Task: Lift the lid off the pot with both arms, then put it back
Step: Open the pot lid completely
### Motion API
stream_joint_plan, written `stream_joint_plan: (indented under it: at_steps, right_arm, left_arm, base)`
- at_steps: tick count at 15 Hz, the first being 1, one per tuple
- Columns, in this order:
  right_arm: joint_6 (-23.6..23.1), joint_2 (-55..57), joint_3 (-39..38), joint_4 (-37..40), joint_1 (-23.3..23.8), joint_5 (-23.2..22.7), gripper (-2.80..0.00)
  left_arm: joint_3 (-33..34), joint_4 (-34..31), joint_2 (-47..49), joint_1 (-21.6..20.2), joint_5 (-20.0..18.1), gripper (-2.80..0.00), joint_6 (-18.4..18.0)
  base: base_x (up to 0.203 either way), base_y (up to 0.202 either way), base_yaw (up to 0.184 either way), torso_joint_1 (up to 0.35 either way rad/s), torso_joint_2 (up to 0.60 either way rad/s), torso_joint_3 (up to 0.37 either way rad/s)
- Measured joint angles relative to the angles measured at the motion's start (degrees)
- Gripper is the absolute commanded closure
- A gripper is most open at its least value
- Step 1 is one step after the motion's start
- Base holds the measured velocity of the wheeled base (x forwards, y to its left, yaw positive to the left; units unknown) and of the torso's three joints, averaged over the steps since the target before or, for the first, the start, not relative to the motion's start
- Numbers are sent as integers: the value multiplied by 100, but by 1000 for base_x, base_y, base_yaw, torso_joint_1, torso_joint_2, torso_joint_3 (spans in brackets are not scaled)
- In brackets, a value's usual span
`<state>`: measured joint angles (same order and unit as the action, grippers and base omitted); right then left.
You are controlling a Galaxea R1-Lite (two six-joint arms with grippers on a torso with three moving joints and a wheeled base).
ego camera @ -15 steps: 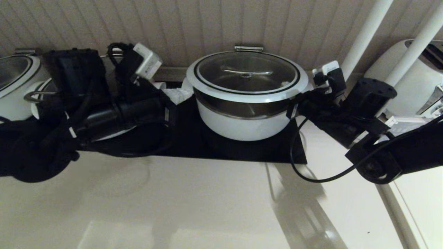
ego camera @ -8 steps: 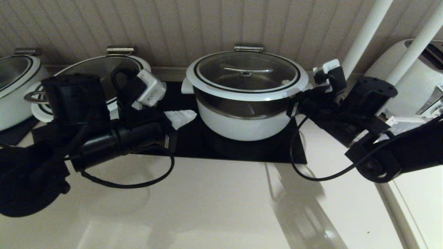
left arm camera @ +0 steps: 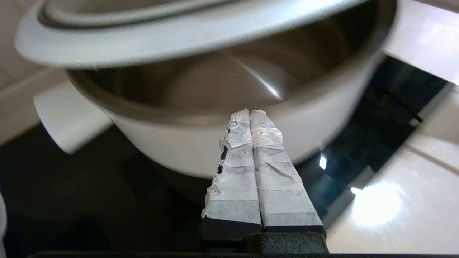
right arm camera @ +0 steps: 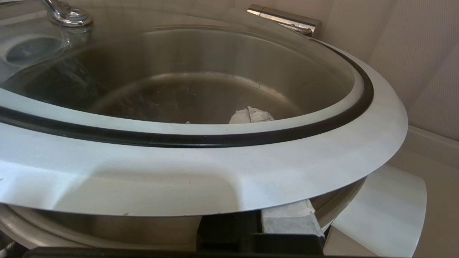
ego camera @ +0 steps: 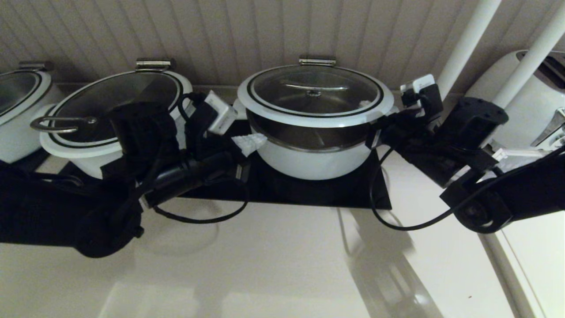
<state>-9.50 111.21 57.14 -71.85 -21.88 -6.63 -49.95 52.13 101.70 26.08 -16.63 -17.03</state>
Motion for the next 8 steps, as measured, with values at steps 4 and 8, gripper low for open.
stream_joint_plan:
  at_steps: [4, 8]
  right_arm:
    - [-1, -13, -2, -11, 0, 2, 0]
    - [-9, -24, -16, -19, -8, 2, 0]
  left_arm:
    - [-792, -39, 430, 2, 70, 0, -2]
    - [-1343, -83, 737, -4, 75, 0, -27]
  base:
    - [0, 0, 0, 0, 0, 0]
    - [0, 0, 0, 0, 0, 0]
